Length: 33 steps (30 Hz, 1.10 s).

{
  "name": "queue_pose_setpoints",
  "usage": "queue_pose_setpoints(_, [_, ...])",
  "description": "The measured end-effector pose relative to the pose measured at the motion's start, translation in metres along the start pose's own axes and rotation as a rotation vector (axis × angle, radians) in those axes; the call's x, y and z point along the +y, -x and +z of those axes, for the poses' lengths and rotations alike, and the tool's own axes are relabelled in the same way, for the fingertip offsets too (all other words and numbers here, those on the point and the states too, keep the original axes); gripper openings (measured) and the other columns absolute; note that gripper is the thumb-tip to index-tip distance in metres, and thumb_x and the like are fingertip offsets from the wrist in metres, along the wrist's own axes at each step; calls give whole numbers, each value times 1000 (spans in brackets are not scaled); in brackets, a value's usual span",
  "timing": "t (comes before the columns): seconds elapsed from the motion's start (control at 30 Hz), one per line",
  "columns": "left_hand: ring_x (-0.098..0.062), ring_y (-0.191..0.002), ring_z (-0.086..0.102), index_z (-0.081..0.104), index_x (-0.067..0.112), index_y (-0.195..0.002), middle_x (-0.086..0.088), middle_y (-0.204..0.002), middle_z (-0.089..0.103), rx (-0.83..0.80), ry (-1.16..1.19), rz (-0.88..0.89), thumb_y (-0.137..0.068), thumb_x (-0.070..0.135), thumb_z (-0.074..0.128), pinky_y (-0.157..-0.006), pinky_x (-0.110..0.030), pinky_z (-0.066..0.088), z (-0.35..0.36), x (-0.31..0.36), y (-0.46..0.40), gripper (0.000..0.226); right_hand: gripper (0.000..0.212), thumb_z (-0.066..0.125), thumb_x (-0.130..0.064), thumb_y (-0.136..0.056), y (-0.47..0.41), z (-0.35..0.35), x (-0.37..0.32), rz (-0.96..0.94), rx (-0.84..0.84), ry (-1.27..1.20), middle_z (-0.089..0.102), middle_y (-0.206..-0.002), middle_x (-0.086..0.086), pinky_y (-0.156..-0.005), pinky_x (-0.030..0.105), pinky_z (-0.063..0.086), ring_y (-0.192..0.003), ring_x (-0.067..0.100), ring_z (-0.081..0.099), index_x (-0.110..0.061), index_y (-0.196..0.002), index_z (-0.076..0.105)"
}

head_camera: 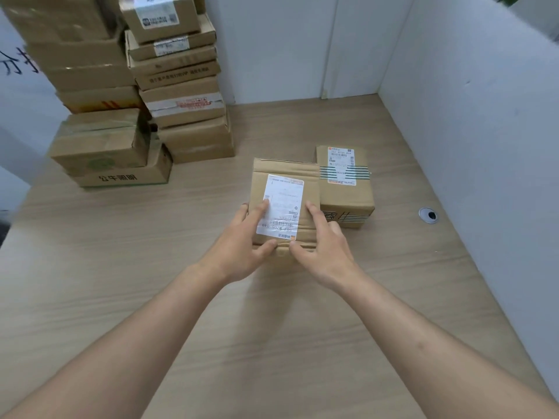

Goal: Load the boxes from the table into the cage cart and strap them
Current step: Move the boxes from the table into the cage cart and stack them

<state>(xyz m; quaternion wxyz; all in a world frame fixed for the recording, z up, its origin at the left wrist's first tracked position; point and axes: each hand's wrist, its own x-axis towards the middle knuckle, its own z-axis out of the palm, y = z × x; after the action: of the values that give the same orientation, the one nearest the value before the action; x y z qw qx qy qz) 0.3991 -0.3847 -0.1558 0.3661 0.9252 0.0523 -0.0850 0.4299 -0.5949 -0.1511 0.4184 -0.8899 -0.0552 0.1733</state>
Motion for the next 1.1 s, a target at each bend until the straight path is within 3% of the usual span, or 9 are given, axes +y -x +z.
queue_pose_setpoints(0.3, [-19, -153, 28, 24, 29, -160, -2, -162, 31, 75, -132, 210, -86, 62, 61, -120, -46, 36, -64, 41, 80, 90, 84, 72, -38, -90, 96, -20, -65, -154, 170, 36, 45, -134, -1, -94, 19, 35, -122, 13, 49, -33, -162, 28])
queue_pose_setpoints(0.47, [-18, -146, 36, 21, 27, -162, 2, -161, 33, 97, -202, 337, -92, 61, 65, -119, -43, 38, -101, 66, 133, 89, 86, 72, -44, -90, 155, -32, -103, -210, 241, 101, 46, -144, 1, -107, 29, 41, -132, 16, 47, -29, -163, 28])
queue_pose_setpoints(0.57, [-16, -146, 36, 16, 26, -163, 4, -162, 31, 88, -232, 371, -90, 66, 65, -118, -39, 38, -121, 84, 163, 97, 83, 72, -45, -90, 185, -44, -123, -249, 284, 112, 49, -140, 1, -108, 33, 45, -129, 17, 51, -29, -161, 32])
queue_pose_setpoints(0.7, [-18, -150, 31, 12, 21, -165, 2, -166, 25, 131, -261, 367, -90, 68, 64, -121, -36, 33, -141, 110, 200, 103, 82, 71, -49, -89, 216, -63, -145, -309, 306, 176, 51, -133, 3, -105, 36, 47, -124, 19, 53, -32, -160, 34])
queue_pose_setpoints(0.83, [-20, -152, 29, 8, 19, -166, 1, -169, 20, 186, -282, 326, -92, 65, 63, -122, -34, 31, -149, 135, 239, 103, 81, 69, -49, -91, 243, -83, -161, -362, 277, 224, 48, -125, 1, -95, 28, 43, -116, 17, 50, -34, -161, 30])
queue_pose_setpoints(1.0, [-21, -152, 28, 4, 17, -167, -1, -169, 19, 260, -294, 239, -93, 62, 61, -121, -32, 28, -146, 157, 281, 103, 81, 70, -49, -92, 265, -97, -168, -467, 220, 234, 46, -121, -1, -104, 35, 47, -118, 19, 53, -33, -161, 31])
queue_pose_setpoints(1.1, [-22, -149, 33, 6, 16, -166, -2, -167, 24, 303, -319, 193, -93, 63, 59, -120, -37, 35, -139, 164, 306, 102, 79, 69, -51, -92, 276, -99, -166, -515, 173, 252, 47, -121, -2, -101, 34, 47, -118, 21, 53, -35, -160, 31])
